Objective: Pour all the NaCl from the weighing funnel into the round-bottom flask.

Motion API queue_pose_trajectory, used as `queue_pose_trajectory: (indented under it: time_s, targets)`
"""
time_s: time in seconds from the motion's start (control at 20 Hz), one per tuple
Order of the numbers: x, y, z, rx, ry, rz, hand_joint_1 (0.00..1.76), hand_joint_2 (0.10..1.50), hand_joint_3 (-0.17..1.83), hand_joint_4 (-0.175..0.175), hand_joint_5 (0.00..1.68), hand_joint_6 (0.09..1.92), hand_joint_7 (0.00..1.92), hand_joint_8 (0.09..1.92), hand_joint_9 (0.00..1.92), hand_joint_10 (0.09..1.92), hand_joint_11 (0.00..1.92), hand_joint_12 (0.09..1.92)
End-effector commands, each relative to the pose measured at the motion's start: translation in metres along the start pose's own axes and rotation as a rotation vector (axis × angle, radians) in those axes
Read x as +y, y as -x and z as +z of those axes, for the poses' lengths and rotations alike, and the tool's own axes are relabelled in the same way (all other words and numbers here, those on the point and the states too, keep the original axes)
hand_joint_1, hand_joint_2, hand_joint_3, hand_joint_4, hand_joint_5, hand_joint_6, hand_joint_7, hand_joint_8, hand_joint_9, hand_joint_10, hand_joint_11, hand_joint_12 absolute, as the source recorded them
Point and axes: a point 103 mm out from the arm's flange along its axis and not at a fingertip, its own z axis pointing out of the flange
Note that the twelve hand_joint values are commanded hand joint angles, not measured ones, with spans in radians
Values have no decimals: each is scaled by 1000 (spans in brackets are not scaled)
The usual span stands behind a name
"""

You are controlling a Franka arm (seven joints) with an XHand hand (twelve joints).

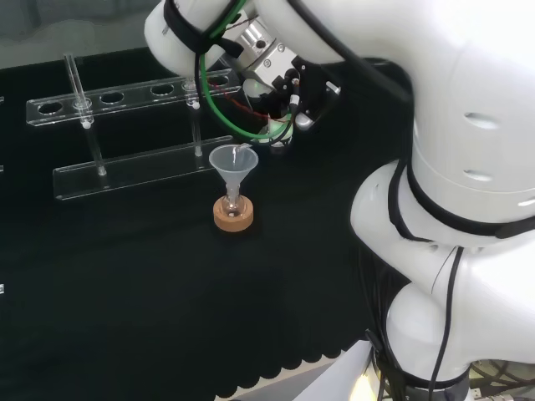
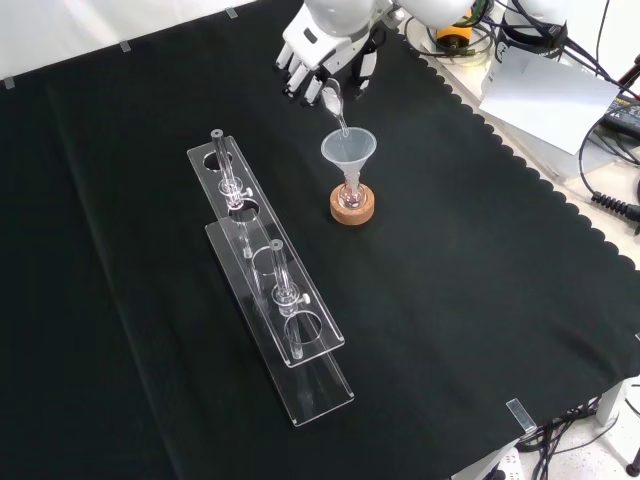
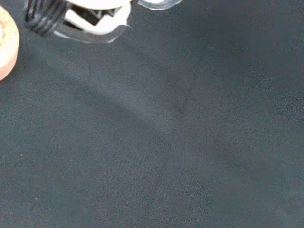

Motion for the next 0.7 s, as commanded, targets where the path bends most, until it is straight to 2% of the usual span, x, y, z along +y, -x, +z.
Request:
queue_pose_trajectory:
  time_s: [0.05,0.7]
  targets:
    - [2,-4,-3,-69,-21,-5,1104,670,698,175,1195,830,591,633,970,344,749,1109]
    - [-1,0,-12,-130,-23,4,1103,669,699,175,1194,832,589,634,967,346,747,1109]
